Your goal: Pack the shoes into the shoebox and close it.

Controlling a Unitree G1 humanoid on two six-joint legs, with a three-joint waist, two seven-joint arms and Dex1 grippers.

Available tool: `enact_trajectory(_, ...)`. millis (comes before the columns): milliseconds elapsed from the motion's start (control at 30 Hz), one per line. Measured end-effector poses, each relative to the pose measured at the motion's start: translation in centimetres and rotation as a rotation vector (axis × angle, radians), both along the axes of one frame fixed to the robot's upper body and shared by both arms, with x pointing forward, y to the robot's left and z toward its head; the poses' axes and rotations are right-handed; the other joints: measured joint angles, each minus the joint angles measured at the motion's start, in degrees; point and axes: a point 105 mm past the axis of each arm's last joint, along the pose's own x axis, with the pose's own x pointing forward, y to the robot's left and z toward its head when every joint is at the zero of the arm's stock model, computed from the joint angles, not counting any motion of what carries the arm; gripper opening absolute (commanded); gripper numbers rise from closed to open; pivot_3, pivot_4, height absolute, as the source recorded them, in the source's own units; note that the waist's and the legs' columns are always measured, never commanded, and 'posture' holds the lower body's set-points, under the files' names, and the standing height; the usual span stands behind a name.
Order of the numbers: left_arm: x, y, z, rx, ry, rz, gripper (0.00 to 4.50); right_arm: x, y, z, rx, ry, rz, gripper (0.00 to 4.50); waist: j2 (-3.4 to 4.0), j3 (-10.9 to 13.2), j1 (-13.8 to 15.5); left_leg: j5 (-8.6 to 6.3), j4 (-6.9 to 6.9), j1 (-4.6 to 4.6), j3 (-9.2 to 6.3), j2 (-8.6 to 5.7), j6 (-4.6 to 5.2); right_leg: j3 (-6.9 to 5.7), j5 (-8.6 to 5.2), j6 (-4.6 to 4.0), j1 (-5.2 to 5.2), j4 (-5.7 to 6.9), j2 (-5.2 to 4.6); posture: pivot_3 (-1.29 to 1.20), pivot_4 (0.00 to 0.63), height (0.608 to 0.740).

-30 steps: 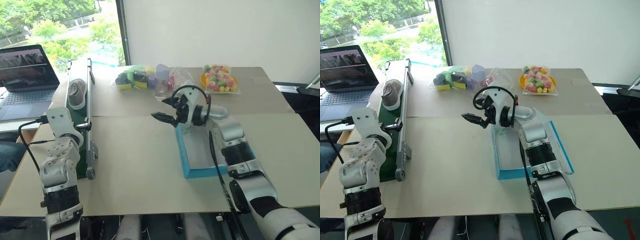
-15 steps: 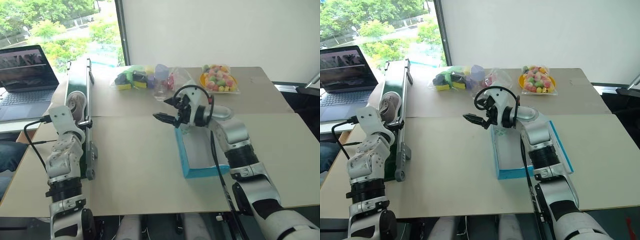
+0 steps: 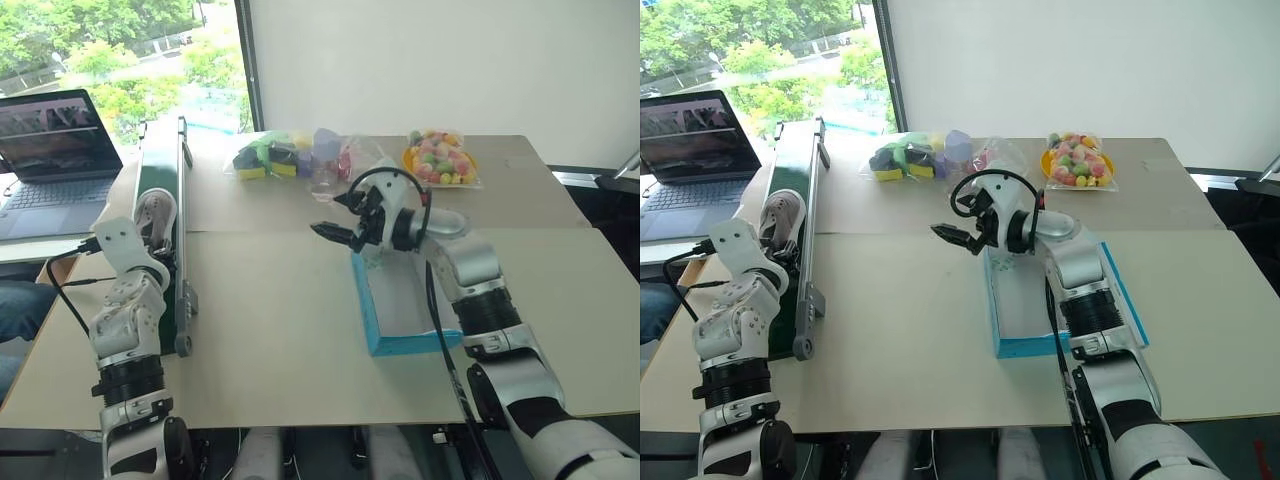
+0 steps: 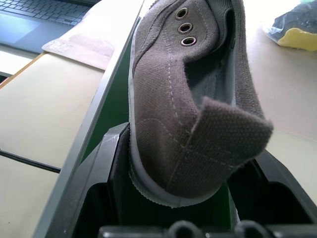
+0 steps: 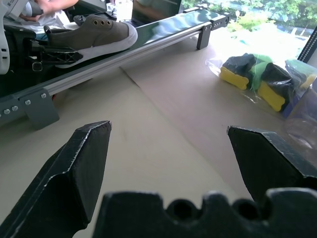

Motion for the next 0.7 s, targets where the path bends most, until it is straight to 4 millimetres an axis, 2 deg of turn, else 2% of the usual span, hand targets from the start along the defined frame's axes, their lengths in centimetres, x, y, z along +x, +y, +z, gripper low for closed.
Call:
enact_trajectory(67, 0.6, -1.4, 1.9, 0.069, -0.065, -0.077, 2.31, 0.1, 0.0, 0.5, 0.035, 0.003, -0.008, 4.5, -0.01, 0.0, 0.0, 0.0, 0.0, -0.1, 0.0, 0.0, 0.0, -0.01, 0.0, -0.01, -0.06, -0.04, 0.0, 0.0, 0.15, 0.738)
enact_trajectory(133, 1.2, -3.9, 5.1, 0.126, -0.173, -0.176, 2.31, 0.4, 0.1, 1.5, 0.113, 0.028, -0.026, 4.5, -0.01, 0.0, 0.1, 0.0, 0.01, -0.28, 0.0, -0.01, -0.01, -0.01, 0.07, 0.0, -0.21, -0.06, -0.04, 0.0, 0.15, 0.738)
enact_trajectory(200, 1.4, -6.9, 7.9, 0.178, -0.273, -0.285, 2.31, 0.7, 0.1, 2.9, 0.224, 0.08, -0.042, 4.5, -0.01, 0.0, 0.0, 0.0, 0.01, -0.33, 0.02, -0.02, -0.01, 0.0, 0.33, -0.18, -0.22, -0.09, -0.07, 0.0, 0.15, 0.738)
enact_trajectory(300, 1.1, -12.4, 9.9, 0.186, -0.371, -0.452, 2.31, 1.6, -0.6, 5.5, 0.48, 0.23, -0.082, 4.5, -0.01, 0.0, 0.0, 0.01, 0.0, -0.44, -0.01, -0.02, 0.0, -0.06, 0.39, -0.2, -0.24, -0.11, -0.07, 0.0, 0.15, 0.738)
enact_trajectory(333, 0.9, -14.3, 10.1, 0.181, -0.388, -0.516, 2.31, 1.6, -0.8, 6.4, 0.547, 0.267, -0.08, 4.5, -0.01, 0.0, 0.0, 0.01, 0.0, -0.46, 0.0, -0.02, 0.02, -0.08, 0.4, -0.19, -0.25, -0.11, -0.04, 0.0, 0.15, 0.738)
enact_trajectory(400, 0.7, -16.1, 10.2, 0.18, -0.398, -0.575, 2.31, 1.7, -1.1, 7.1, 0.61, 0.304, -0.085, 4.5, -0.01, 0.0, -0.1, 0.02, 0.0, -0.46, 0.0, -0.02, 0.03, -0.08, 0.38, -0.19, -0.25, -0.11, 0.0, 0.0, 0.15, 0.738)
enact_trajectory(533, -0.2, -20.7, 10.1, 0.104, -0.415, -0.72, 2.31, 2.5, -2.8, 7.7, 0.727, 0.358, -0.15, 4.5, -0.01, 0.0, -0.1, 0.06, 0.11, -0.47, -0.01, 0.0, 0.1, -0.06, 0.13, 0.22, -0.24, -0.09, 0.11, 0.0, 0.15, 0.738)
enact_trajectory(600, -0.5, -22.1, 9.9, 0.075, -0.408, -0.769, 2.31, 2.5, -2.9, 7.8, 0.736, 0.363, -0.16, 4.5, -0.01, 0.0, -0.4, 0.09, 0.2, -0.45, -0.01, 0.03, 0.16, -0.03, 0.12, 0.25, -0.23, -0.03, 0.18, 0.0, 0.15, 0.738)
enact_trajectory(700, -0.6, -23.1, 9.9, 0.016, -0.399, -0.789, 2.31, 2.7, -3.4, 8.0, 0.768, 0.372, -0.178, 4.5, 0.0, 0.0, -0.5, 0.13, 0.27, -0.44, -0.11, 0.05, 0.22, -0.01, 0.14, 0.24, -0.21, 0.01, 0.25, 0.0, 0.15, 0.738)
